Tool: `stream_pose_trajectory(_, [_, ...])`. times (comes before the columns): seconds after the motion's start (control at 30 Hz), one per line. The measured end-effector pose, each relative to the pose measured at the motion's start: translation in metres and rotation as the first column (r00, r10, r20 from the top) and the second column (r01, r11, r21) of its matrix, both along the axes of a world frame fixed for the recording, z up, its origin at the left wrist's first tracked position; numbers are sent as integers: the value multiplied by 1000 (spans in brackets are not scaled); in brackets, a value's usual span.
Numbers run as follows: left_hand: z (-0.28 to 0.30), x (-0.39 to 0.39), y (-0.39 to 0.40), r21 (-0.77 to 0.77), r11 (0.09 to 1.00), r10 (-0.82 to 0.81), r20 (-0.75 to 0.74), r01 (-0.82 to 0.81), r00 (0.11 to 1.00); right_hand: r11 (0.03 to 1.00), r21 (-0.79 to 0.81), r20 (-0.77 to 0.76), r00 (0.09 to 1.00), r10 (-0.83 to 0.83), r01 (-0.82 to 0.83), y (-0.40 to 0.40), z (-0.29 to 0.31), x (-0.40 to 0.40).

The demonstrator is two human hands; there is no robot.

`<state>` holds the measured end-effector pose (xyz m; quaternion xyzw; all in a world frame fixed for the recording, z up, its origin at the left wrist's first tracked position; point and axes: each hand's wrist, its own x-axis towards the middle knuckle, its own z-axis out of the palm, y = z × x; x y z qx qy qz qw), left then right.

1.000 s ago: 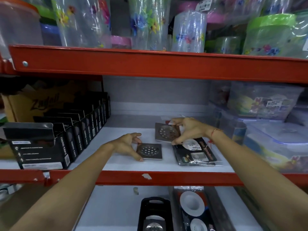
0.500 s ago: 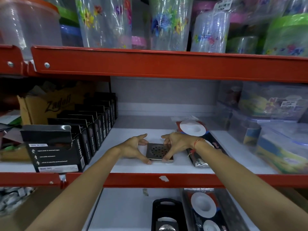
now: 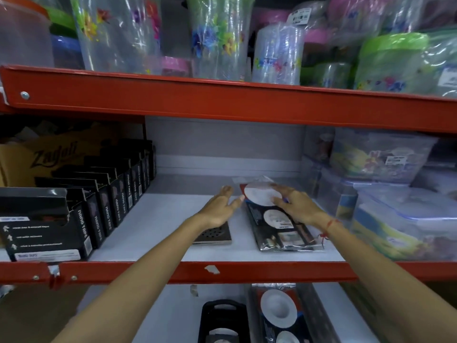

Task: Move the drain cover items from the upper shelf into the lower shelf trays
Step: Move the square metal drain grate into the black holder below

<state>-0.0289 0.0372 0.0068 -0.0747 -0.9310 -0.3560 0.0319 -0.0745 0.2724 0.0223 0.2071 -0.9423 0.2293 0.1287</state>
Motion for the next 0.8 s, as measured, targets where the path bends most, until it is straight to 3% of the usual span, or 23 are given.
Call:
stream_pose_trajectory(0.1, [-3, -11, 31, 245, 960, 124, 59, -135, 991, 969, -166, 167, 973, -156, 184, 28, -15, -11])
stream_pose_trajectory(0.2, [-5, -19, 50, 592, 754, 235, 163, -285, 958, 828, -460, 464, 882, -85, 322, 44, -22, -12])
stream_pose_trajectory(0.27, [-5, -25, 51, 688, 633, 257, 246, -355, 935, 722, -591, 533, 846, 16, 358, 49, -23, -12])
stream_pose_trajectory(0.4, [1, -27, 51, 773, 516, 231, 290, -369, 929, 586, -697, 570, 815, 103, 414, 54, -11, -6])
stream_pose_trajectory(0.8, [-9, -18, 62, 798, 477, 227, 294, -369, 929, 490, -733, 627, 747, 220, 471, 71, -24, -8])
